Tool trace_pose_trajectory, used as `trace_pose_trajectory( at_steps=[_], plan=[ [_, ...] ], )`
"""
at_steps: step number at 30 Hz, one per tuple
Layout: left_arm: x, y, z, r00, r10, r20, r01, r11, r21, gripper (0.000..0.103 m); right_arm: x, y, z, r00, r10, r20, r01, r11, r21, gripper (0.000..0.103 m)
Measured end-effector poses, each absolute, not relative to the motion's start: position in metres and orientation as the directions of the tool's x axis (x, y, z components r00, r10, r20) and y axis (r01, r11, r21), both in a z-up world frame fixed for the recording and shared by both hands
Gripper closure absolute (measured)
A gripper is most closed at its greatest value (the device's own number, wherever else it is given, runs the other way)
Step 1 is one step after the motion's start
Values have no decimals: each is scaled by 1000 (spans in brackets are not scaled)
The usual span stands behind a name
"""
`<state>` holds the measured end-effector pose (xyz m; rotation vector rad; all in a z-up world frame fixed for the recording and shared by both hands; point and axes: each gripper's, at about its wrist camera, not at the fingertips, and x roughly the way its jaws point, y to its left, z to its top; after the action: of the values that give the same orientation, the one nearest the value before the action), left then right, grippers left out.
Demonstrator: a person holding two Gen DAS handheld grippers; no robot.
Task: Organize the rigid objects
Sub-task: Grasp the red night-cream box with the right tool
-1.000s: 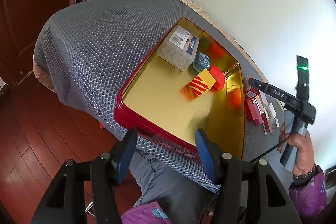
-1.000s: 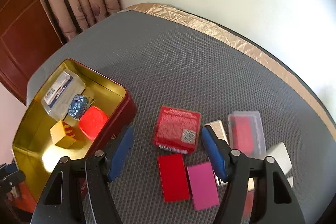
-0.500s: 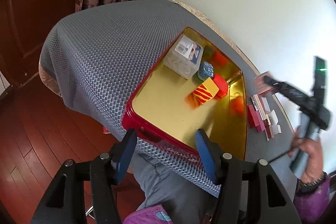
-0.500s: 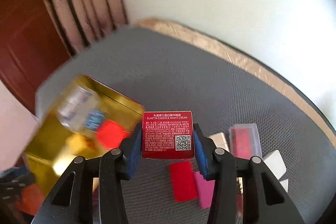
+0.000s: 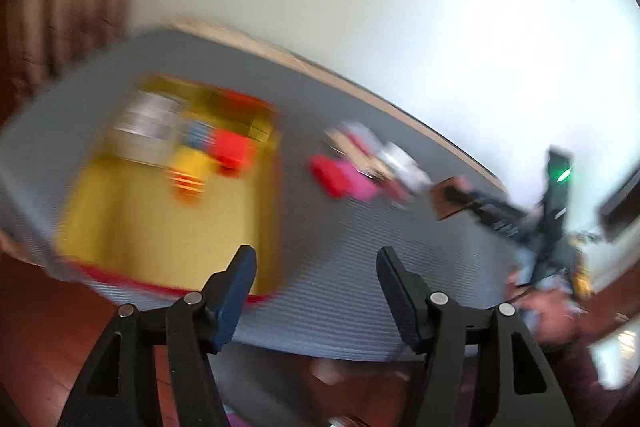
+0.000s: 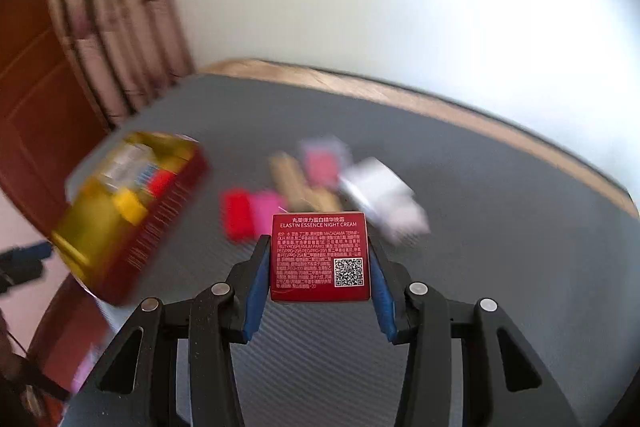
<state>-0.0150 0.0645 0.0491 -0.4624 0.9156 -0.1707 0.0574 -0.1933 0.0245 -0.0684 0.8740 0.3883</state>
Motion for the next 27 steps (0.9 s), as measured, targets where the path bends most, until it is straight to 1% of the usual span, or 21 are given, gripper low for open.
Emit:
trace_pose_trajectory(
  at_steps=[1,2,4,7,8,11,14,17,20,27],
  plan=[
    [-1,57,47,567,-388,-727,-42,868,-495,39,56,-207,18,576,293,-763,-337,936,105,61],
    [16,48,44,528,-414,-742,-47,858,-512,39,54,-220,12,575,286,-767,-315,942,115,61],
    [47,29,39,457,-417,-786,-20,878,-477,39,49,-244,2,574,282,-769,-276,951,142,61],
    [91,-6,26,365,-303,-880,97,953,-288,39,42,-270,-8,572,297,-764,-242,952,189,61],
    [103,-14,19,337,-279,-899,139,959,-246,39,41,-276,-10,574,301,-761,-237,951,198,61],
    [124,-26,9,321,-190,-928,193,972,-132,39,39,-289,-17,573,322,-754,-230,946,230,61],
    [145,-28,2,317,-142,-938,280,959,-51,39,39,-295,-21,566,341,-750,-231,940,253,61],
    [169,-22,-15,234,-127,-964,334,942,-43,39,40,-296,-25,555,365,-748,-234,931,281,61],
    [185,-19,-23,173,-166,-971,393,915,-87,39,42,-297,-28,551,373,-747,-235,928,290,61],
    [200,-31,-32,169,-114,-979,532,847,-7,39,50,-295,-30,530,390,-753,-232,921,314,60]
  ],
)
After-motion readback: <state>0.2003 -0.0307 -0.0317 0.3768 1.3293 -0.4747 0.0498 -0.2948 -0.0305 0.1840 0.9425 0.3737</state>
